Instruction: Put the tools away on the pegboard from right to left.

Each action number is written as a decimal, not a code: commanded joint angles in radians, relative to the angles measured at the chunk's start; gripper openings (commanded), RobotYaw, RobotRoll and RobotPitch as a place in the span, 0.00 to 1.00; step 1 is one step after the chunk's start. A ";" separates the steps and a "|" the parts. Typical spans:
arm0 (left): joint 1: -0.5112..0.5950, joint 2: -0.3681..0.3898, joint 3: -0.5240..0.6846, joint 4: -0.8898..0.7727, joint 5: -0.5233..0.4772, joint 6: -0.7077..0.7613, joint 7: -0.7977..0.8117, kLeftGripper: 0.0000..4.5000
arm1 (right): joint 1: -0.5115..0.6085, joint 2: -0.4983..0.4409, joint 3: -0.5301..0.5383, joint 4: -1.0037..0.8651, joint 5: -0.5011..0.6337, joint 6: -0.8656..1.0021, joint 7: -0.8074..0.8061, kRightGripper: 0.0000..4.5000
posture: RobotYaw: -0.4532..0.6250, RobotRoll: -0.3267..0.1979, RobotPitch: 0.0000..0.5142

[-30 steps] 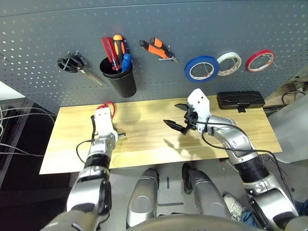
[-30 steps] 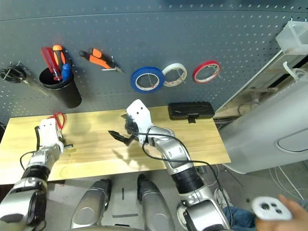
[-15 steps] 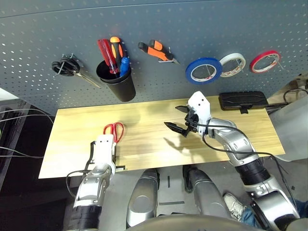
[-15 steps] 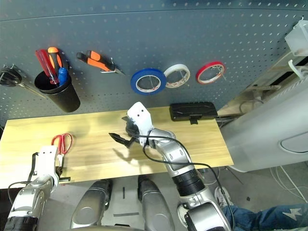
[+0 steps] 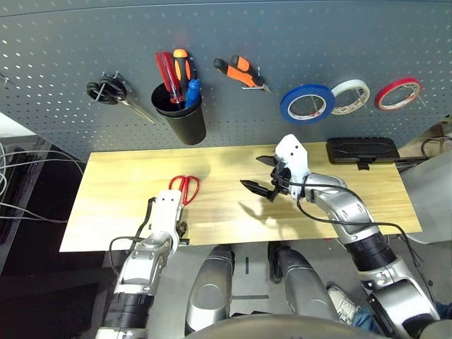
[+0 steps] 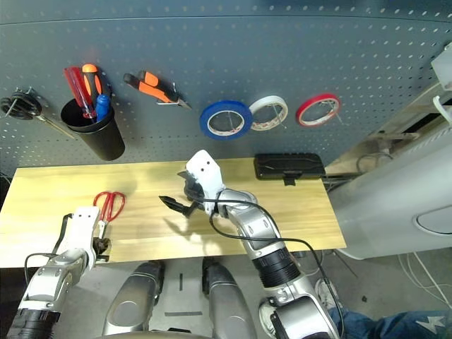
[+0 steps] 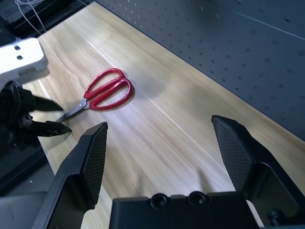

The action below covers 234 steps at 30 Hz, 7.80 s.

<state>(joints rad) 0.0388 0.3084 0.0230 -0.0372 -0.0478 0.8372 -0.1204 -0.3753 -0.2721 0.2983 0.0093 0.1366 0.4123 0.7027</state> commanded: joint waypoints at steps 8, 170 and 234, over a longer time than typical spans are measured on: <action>-0.067 0.007 0.046 -0.069 0.004 0.005 0.009 0.99 | 0.027 -0.024 0.052 0.003 -0.014 0.024 0.045 1.00 | 0.57 0.62 0.55; -0.405 0.002 0.147 0.702 -0.001 -0.220 0.003 0.02 | 0.034 -0.021 0.032 0.070 -0.072 -0.086 0.021 1.00 | 0.52 0.62 0.54; -0.269 0.105 0.334 0.076 0.037 -0.956 0.108 0.02 | -0.206 0.105 -0.014 0.034 0.045 -0.178 0.065 1.00 | 0.58 0.62 0.45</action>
<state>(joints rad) -0.2368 0.4101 0.3480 0.0081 -0.0024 -0.1400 -0.0074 -0.5858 -0.1682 0.2866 0.0378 0.1873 0.2437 0.7681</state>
